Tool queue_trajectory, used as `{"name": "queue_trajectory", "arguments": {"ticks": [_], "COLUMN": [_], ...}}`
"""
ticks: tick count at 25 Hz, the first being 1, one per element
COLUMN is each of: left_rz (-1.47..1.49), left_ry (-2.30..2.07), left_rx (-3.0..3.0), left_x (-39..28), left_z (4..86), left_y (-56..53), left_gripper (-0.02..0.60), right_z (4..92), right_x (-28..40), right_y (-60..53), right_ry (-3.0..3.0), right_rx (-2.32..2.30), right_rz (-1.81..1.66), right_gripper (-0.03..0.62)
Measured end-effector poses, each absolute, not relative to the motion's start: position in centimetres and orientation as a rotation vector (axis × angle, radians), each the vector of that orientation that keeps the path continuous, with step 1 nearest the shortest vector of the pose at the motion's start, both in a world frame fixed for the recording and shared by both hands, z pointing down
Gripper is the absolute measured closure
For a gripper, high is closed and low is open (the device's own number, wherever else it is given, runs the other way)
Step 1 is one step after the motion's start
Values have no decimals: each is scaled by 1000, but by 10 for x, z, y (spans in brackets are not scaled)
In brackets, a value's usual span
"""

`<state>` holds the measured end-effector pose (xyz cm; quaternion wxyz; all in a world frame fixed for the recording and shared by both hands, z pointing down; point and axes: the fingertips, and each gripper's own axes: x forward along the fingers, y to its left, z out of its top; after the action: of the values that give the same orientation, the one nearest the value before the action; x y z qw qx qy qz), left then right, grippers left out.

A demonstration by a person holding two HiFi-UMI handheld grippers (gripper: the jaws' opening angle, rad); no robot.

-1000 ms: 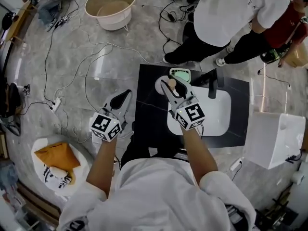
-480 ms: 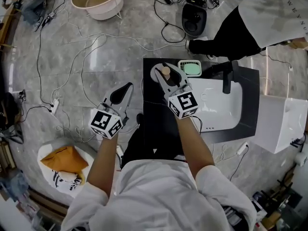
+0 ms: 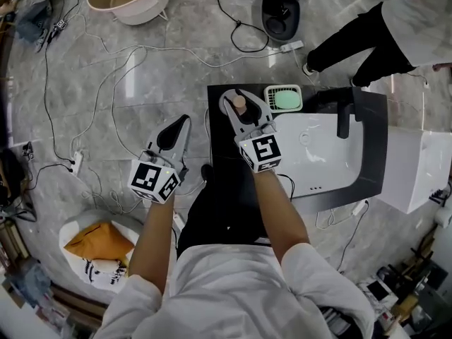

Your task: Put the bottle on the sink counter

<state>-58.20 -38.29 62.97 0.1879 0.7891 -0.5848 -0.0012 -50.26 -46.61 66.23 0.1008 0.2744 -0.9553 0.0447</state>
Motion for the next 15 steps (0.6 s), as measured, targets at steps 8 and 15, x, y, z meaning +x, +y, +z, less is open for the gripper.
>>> {"name": "queue_trajectory", "arguments": {"ticks": [8, 15], "left_rz": [-3, -9], "left_ry": [-1621, -1599], "left_rx": [2219, 2217], "left_x": [-585, -584], "left_z": [642, 651], "left_y": [-389, -390], "left_gripper": [565, 565], "right_z": [684, 692], "right_x": [-500, -501], "right_y": [-472, -472], "right_ry": [-2789, -2789], "right_rx": [872, 886], "right_rz": [155, 149], "right_gripper": [467, 467]}}
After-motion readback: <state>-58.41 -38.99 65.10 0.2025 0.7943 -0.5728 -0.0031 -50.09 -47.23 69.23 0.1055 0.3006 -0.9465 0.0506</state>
